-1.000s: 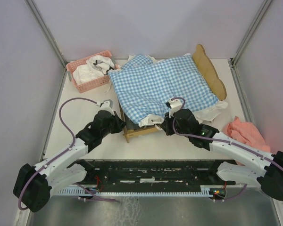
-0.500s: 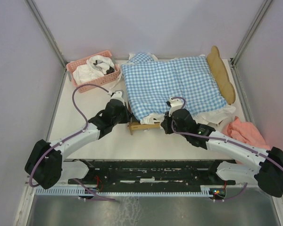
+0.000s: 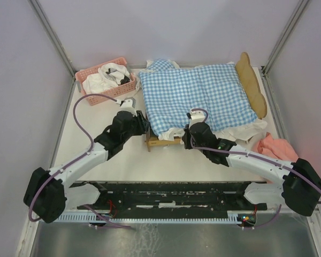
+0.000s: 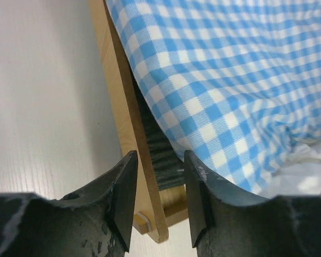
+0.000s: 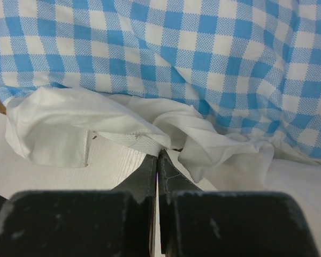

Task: Set up the pet bed
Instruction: Adjust the bed frame at the center of the board, then tie the ropes to the bed frame.

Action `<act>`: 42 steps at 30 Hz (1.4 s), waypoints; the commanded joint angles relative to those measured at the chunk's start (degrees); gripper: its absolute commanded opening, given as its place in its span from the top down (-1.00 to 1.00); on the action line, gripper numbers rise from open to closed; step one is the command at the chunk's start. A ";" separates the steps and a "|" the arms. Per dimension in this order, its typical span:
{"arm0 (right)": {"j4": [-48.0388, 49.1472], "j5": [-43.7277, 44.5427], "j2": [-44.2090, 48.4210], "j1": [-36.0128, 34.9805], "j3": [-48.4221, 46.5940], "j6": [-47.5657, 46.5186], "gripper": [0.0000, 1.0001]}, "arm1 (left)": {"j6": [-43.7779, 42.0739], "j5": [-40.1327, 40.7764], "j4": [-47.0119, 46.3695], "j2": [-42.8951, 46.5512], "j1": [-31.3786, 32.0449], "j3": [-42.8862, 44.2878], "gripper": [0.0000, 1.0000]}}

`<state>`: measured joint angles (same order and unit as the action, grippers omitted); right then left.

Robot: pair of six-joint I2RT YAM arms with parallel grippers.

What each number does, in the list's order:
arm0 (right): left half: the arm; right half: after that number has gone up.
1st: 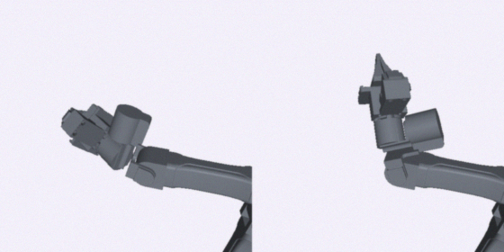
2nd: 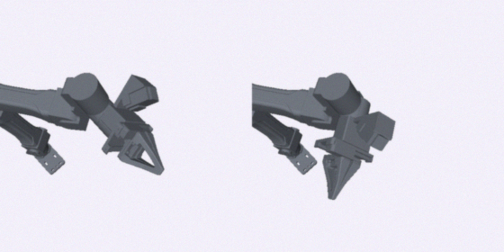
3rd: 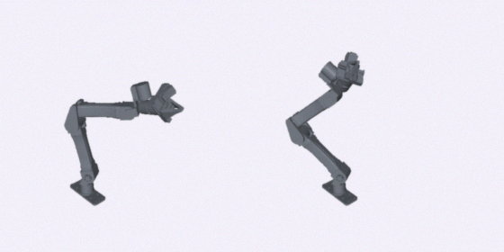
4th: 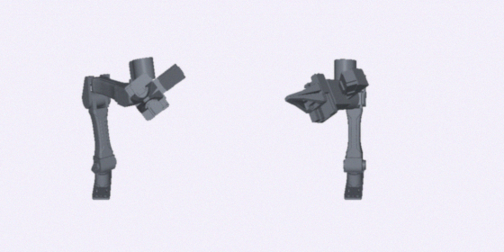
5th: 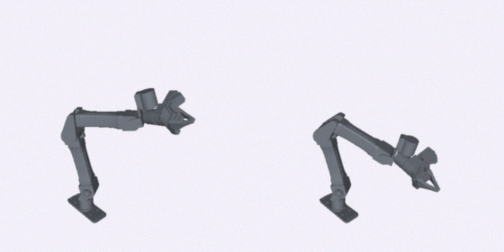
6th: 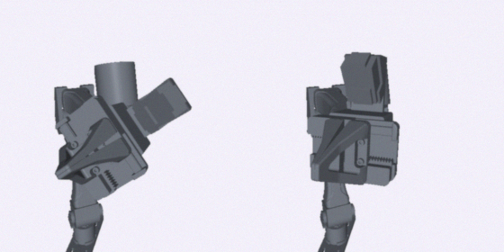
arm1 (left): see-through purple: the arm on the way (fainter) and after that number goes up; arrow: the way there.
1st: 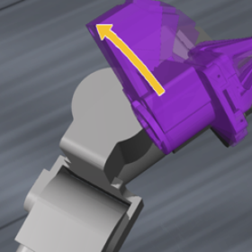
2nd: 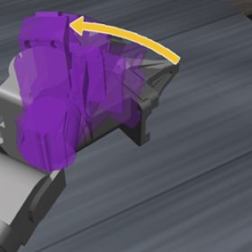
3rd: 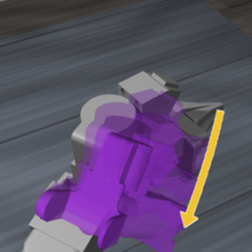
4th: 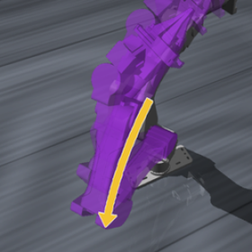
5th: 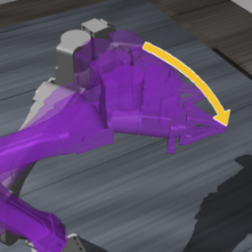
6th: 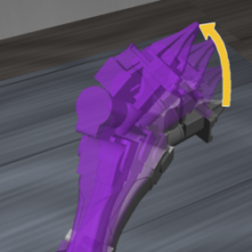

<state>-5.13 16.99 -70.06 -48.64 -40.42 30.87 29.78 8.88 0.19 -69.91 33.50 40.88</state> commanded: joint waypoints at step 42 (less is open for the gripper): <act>1.06 6.20 -1.89 0.04 -6.29 -1.93 0.96 | -12.98 35.57 -46.87 -28.52 31.35 -9.70 -0.12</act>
<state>-5.21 21.30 -72.60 -48.64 -44.88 30.11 24.23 38.24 -35.64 -95.83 64.64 28.99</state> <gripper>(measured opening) 0.026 0.548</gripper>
